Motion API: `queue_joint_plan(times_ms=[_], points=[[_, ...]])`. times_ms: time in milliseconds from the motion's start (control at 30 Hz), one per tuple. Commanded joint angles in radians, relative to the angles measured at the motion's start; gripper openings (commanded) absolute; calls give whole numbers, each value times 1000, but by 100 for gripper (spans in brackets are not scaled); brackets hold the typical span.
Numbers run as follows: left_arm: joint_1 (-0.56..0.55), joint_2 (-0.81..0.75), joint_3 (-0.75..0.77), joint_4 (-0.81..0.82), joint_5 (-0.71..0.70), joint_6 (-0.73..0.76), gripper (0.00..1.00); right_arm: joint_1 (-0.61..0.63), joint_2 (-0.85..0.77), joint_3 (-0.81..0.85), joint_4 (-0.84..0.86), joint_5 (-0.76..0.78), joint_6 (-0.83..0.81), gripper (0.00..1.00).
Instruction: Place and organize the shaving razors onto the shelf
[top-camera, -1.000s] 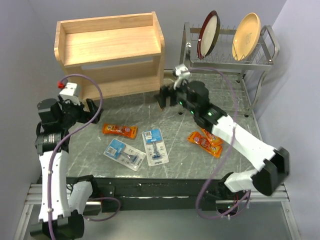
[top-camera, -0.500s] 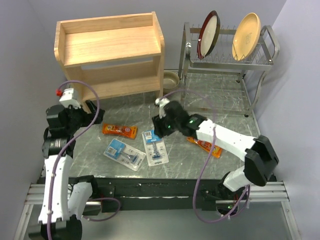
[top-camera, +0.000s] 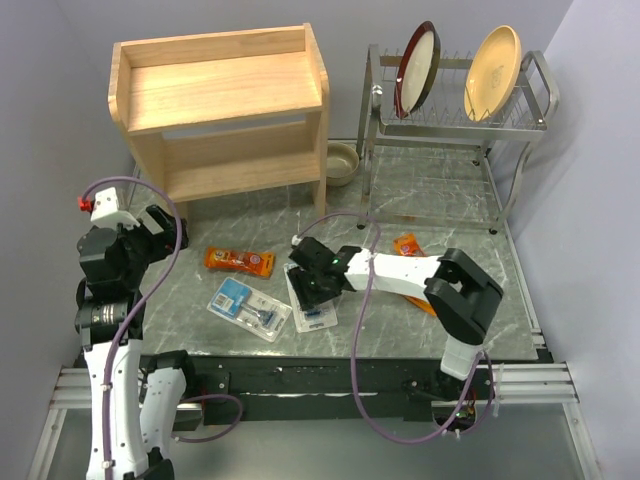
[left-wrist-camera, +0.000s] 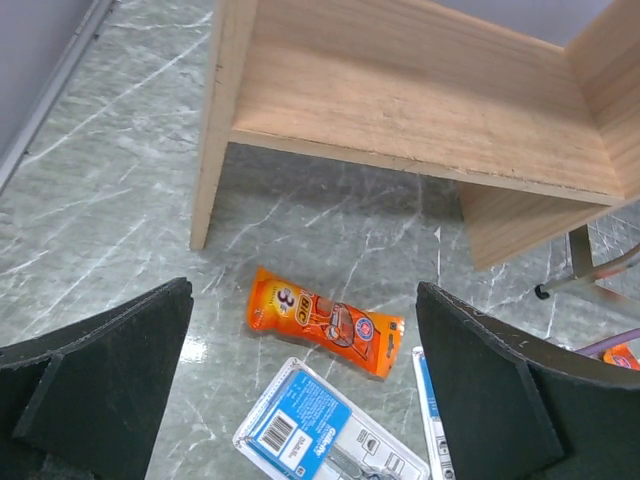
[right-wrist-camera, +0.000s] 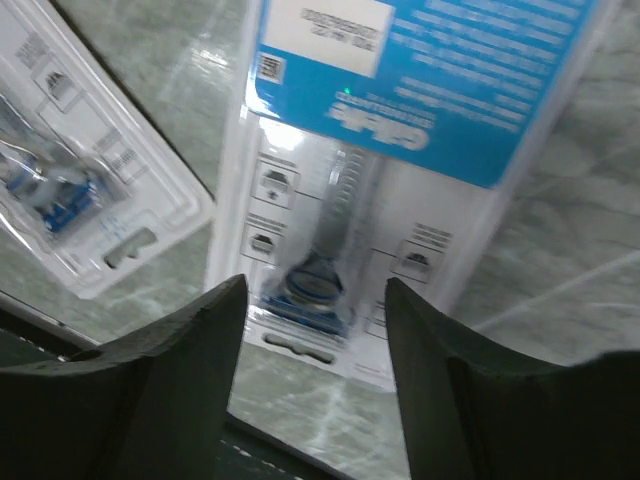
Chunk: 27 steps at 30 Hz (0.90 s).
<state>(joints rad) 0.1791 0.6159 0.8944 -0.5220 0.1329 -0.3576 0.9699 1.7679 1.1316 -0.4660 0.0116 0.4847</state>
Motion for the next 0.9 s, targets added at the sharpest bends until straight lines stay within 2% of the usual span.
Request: queue_joint_plan(times_ms=[0, 133, 367, 433, 600, 767, 867], points=[[-18, -22, 43, 0, -44, 6, 99, 23, 44, 71, 1, 62, 74, 58], [-33, -21, 41, 17, -41, 0, 100, 42, 74, 80, -6, 91, 95, 46], [-52, -24, 52, 22, -39, -4, 99, 49, 113, 89, -36, 189, 109, 45], [-52, -24, 52, 19, -47, -4, 99, 49, 122, 76, -25, 191, 95, 38], [-63, -27, 46, 23, -38, -1, 100, 49, 56, 46, -34, 215, 33, 0], [-64, -27, 29, 24, -23, -3, 99, 41, -184, 108, -106, 188, -147, 0], [-66, -38, -6, 19, 34, -29, 100, 21, -275, 233, -184, 179, -214, 0]])
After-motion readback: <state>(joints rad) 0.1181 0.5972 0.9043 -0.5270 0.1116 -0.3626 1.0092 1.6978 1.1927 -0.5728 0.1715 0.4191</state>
